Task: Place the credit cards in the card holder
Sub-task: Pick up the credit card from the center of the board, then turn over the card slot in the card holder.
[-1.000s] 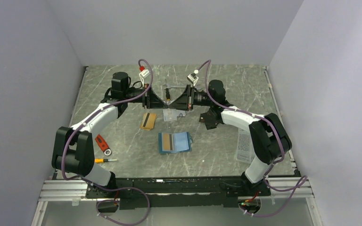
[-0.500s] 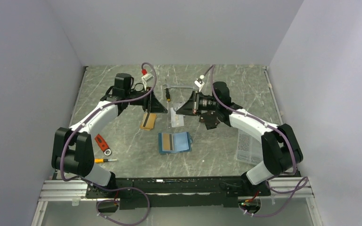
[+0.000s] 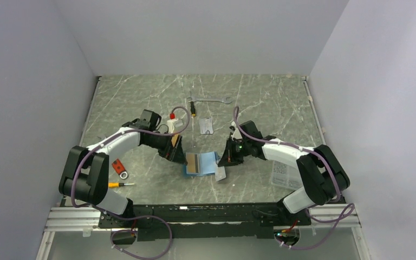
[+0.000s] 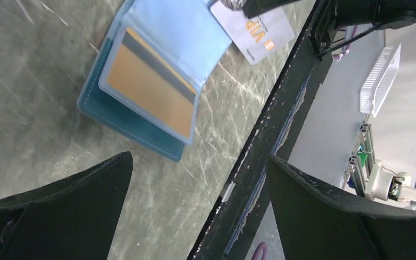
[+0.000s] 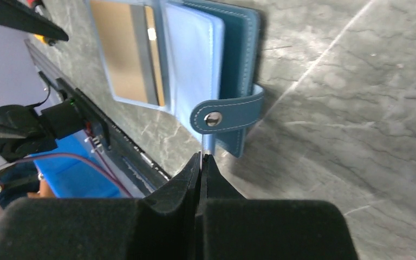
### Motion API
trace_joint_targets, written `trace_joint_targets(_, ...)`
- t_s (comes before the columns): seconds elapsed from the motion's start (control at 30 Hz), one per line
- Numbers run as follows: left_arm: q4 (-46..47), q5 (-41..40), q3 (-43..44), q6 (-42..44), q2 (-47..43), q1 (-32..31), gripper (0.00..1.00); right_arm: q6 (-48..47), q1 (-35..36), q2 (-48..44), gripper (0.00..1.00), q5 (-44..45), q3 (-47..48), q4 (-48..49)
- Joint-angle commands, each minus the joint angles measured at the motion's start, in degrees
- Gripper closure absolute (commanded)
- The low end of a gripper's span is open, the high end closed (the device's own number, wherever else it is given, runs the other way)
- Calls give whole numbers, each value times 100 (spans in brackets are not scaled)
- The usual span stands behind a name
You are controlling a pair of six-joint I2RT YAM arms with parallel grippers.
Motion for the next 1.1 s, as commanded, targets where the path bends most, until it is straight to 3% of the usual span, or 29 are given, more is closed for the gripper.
trace_joint_targets(0.0, 229, 181, -223, -87, 12, 9, 1, -132, 12, 39, 100, 428, -59, 66)
trace_joint_targets(0.37, 674, 133, -393, -281, 705, -43, 1, 37, 3, -61, 100, 852, -479, 155)
trace_joint_targets(0.8, 632, 76, 138, -149, 1585, -68, 27, 215, -4, 17, 100, 594, -993, 570)
trace_joint_targets(1.07, 501, -27, 457, -63, 1598, -63, 45, 306, 12, -141, 100, 411, -1158, 671)
